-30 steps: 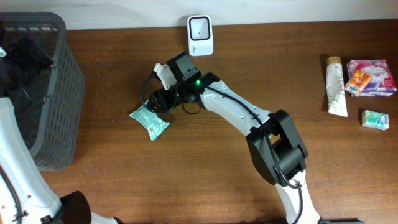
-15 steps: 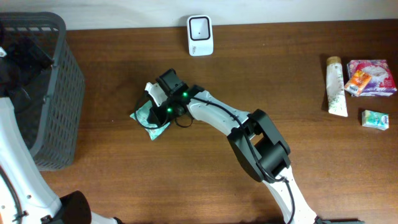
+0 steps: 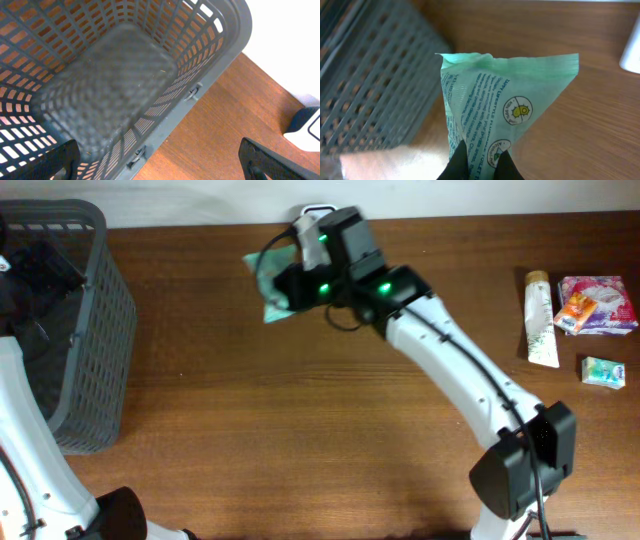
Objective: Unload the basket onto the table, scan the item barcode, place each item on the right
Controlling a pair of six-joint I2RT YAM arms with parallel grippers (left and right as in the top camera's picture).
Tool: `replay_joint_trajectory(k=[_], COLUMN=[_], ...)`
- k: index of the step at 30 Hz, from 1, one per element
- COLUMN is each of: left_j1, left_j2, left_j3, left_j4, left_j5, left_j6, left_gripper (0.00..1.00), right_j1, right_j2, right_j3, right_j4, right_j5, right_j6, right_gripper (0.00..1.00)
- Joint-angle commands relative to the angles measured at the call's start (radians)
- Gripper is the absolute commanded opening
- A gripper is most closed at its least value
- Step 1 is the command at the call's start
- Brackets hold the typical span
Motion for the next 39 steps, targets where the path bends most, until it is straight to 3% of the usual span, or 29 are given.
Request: replay_joint_trajectory(k=[1, 6, 9, 13, 19, 24, 29, 34, 39], left_j1=[0.005, 0.005, 0.005, 0.005, 0.005, 0.005, 0.005, 0.005, 0.005], left_j2=[0.000, 0.000, 0.000, 0.000, 0.000, 0.000, 0.000, 0.000, 0.000], left_j3=[0.007, 0.007, 0.007, 0.007, 0.007, 0.007, 0.007, 0.007, 0.007], left_j4=[0.002, 0.002, 0.002, 0.002, 0.002, 0.002, 0.002, 0.002, 0.002], left_j5=[-0.008, -0.008, -0.008, -0.008, -0.008, -0.008, -0.008, -0.008, -0.008], left_j6=[0.016, 0.016, 0.016, 0.016, 0.016, 0.016, 0.016, 0.016, 0.016], left_gripper=[0.99, 0.99, 0.99, 0.99, 0.99, 0.99, 0.99, 0.99, 0.99], right_j1=[-0.111, -0.178, -0.171, -0.186, -0.187, -0.146, -0.111, -0.113, -0.112], right_j2=[0.007, 0.007, 0.007, 0.007, 0.007, 0.019, 0.031, 0.033, 0.034], right_j3=[-0.001, -0.002, -0.002, -0.002, -0.002, -0.005, -0.096, -0.367, -0.448], right_j4=[-0.074, -0.115, -0.047, 0.102, 0.100, -0.243, -0.491, -0.394, -0.358], right_j5=[-0.082, -0.126, -0.221, -0.338, -0.317, 0.293, 0.598, 0.770, 0.769], right_j6=[0.065, 0.031, -0.246, -0.238, -0.256, -0.071, -0.066, -0.066, -0.066], right_gripper=[0.04, 0.04, 0.04, 0.04, 0.04, 0.04, 0.04, 0.04, 0.05])
